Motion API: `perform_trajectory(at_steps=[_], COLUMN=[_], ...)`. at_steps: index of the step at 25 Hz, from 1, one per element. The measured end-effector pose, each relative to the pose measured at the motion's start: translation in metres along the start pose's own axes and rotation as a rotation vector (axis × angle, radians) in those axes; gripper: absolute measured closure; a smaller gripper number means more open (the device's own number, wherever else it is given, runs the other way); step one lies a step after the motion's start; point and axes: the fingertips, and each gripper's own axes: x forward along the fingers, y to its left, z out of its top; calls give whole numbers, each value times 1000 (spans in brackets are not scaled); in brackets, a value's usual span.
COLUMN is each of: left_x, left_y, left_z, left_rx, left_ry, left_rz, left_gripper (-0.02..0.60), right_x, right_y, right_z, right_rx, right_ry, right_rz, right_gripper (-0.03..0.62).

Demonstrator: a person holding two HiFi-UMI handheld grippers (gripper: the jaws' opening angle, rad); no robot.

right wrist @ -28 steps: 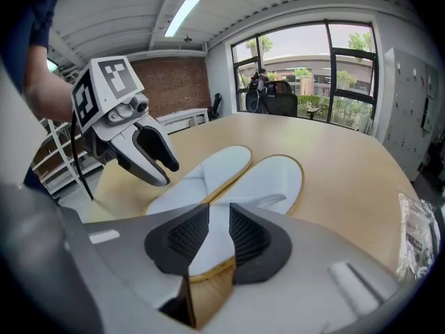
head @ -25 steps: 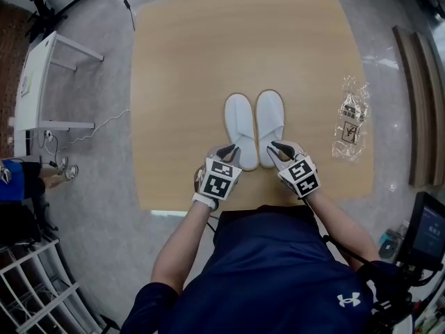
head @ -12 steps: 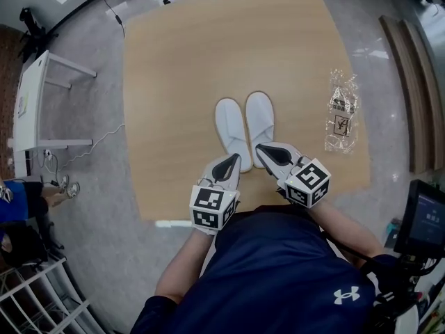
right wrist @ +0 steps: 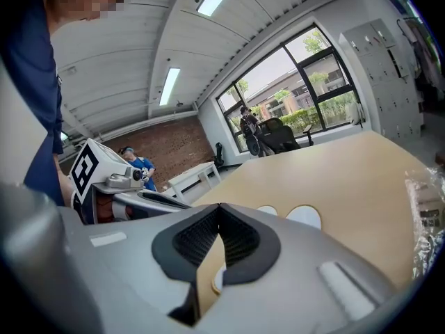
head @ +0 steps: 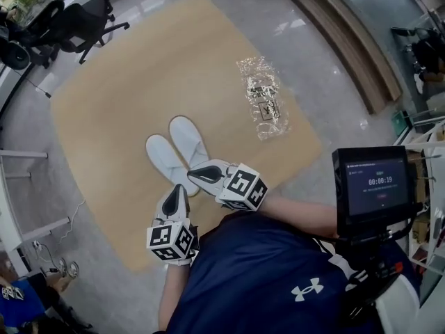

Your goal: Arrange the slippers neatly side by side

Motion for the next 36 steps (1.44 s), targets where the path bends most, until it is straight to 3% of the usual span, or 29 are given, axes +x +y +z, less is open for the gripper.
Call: perform_trajectory(at_steps=[10,24,36], left_x=[18,-6,-9], left_y=[-23,-9,-5], left_z=[-11,-11,-11], left_rx=[-29,-77,-80], left_ry=[28,12,16], left_rz=[-56,-8,-13], left_gripper=[578,578,578], right_x=[-25,-14,-9], right_y=[-12,4,9], right_z=[-16,-9,-8], right_rx=[6,-35,-37], right_ry=[17,46,50], right_rz=[-45,-18,-22], right_gripper=[583,583,583])
